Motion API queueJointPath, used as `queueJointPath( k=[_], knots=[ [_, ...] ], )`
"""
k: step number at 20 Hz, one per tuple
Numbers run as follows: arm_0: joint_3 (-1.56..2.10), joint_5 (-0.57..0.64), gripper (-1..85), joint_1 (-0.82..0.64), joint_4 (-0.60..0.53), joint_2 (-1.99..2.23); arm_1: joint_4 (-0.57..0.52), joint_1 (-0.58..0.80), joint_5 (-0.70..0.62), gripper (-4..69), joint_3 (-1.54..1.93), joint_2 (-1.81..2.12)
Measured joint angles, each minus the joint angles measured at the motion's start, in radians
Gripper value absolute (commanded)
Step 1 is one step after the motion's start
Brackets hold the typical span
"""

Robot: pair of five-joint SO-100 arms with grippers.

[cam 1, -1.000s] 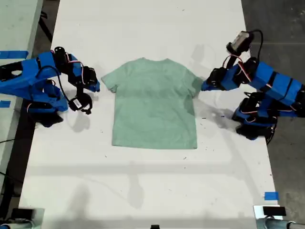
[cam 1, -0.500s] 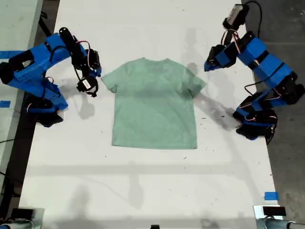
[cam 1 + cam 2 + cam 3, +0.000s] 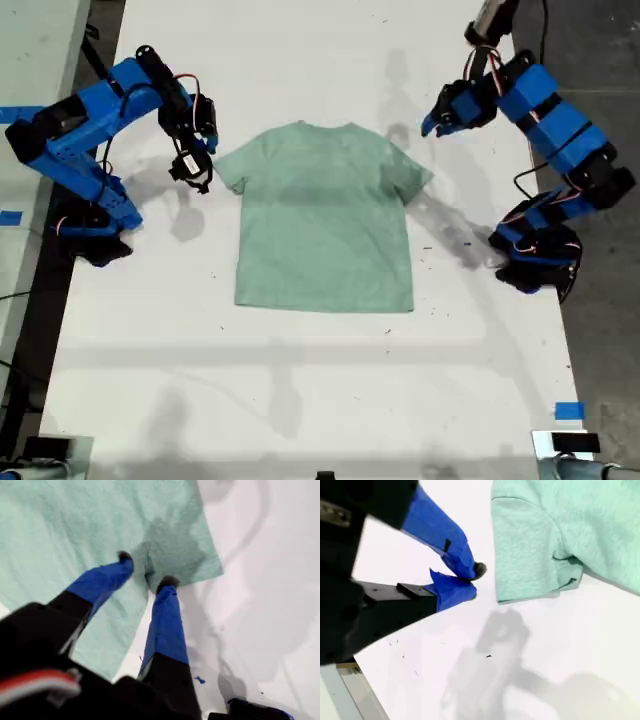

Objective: Fold tshirt

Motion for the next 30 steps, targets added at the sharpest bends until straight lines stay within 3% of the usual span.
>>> queueJointPath(
  k=[5, 16, 17, 19, 21, 30],
  knots=[
    [0.0, 0.0, 0.0, 0.0, -0.002, -0.011, -0.123, 0.0, -0.037, 28.2, 0.186, 0.0],
    [0.0, 0.005, 0.0, 0.0, 0.0, -0.029, -0.552, 0.077, -0.146, 29.1, 0.468, -0.279],
    [0.0, 0.005, 0.0, 0.0, 0.0, -0.029, -0.56, 0.081, -0.152, 25.7, 0.459, -0.316],
    [0.0, 0.005, 0.0, 0.0, 0.008, -0.029, -0.561, 0.091, -0.163, 8.8, 0.417, -0.364],
    [0.0, 0.005, 0.0, 0.0, 0.008, -0.029, -0.561, 0.095, -0.167, 0.2, 0.365, -0.411],
    [0.0, -0.003, 0.0, 0.002, 0.006, -0.029, -0.5, 0.094, -0.158, -1.5, 0.259, -0.48]
  ],
)
